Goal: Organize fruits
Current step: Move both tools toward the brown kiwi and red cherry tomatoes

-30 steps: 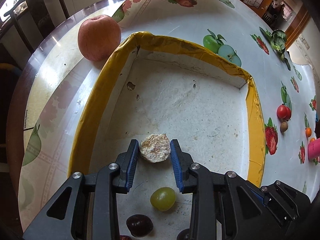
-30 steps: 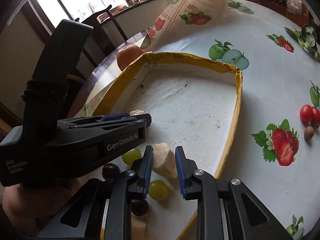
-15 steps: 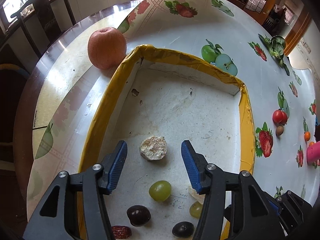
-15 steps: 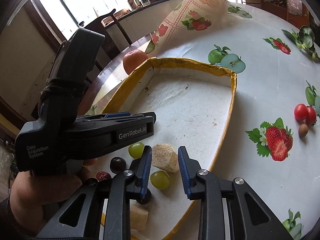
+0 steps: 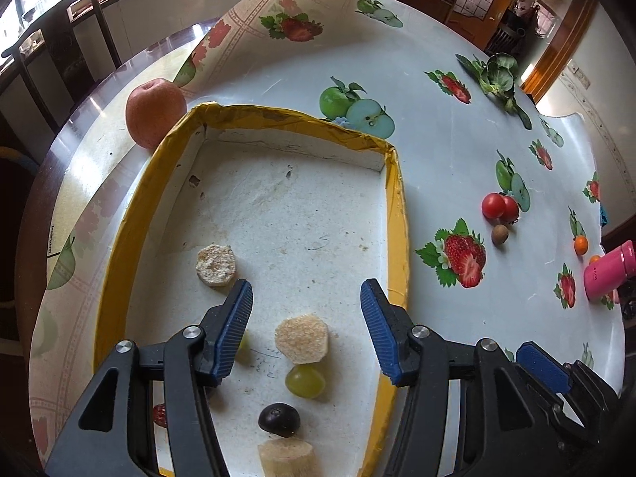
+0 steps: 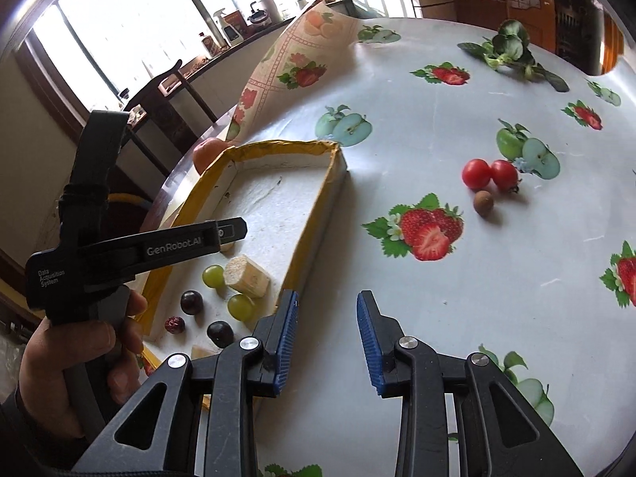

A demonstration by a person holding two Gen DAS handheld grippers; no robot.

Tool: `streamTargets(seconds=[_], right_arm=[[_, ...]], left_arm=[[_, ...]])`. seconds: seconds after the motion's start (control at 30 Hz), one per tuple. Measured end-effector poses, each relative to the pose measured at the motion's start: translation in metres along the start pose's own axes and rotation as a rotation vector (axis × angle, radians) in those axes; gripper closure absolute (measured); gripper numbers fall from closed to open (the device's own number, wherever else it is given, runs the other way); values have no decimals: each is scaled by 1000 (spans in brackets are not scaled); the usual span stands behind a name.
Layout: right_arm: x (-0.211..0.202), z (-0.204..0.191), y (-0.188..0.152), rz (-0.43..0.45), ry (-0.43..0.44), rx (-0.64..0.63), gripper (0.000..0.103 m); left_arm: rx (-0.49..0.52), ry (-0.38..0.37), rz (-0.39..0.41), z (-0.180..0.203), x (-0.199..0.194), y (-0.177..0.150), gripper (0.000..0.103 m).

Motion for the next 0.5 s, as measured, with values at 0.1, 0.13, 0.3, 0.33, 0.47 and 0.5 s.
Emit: streamTargets(seconds=[0.1, 0.13, 0.3, 0.33, 0.47, 0.5], right_arm=[[-9, 20, 1, 12, -17, 35, 70], [-12, 27, 1, 15, -22, 46, 70], [-19, 51, 3, 28, -42, 93, 69], [-19, 54, 3, 30, -44, 98, 68], [-20, 66, 5, 30, -51, 114, 68], [-20, 69, 5, 30, -53, 117, 68]], left_arm=[[21, -17, 4, 17, -1, 1, 48], [27, -22, 4, 22, -1, 1, 48], [63, -51, 4, 48, 1, 3, 48], [69, -53, 3, 52, 1, 4, 48], [82, -65, 0, 65, 4, 6, 48], [84, -66, 1, 67, 4, 7, 48]])
Point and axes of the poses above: each gripper's, at about its wrist camera, not at the fingertips, and x roughly the way its jaws point, z to its right, y to its top, the point moved 3 cm from there along x, roughly the way its jaws point, and after that the axes turned 14 degrees about x, right-handed, at the moved point
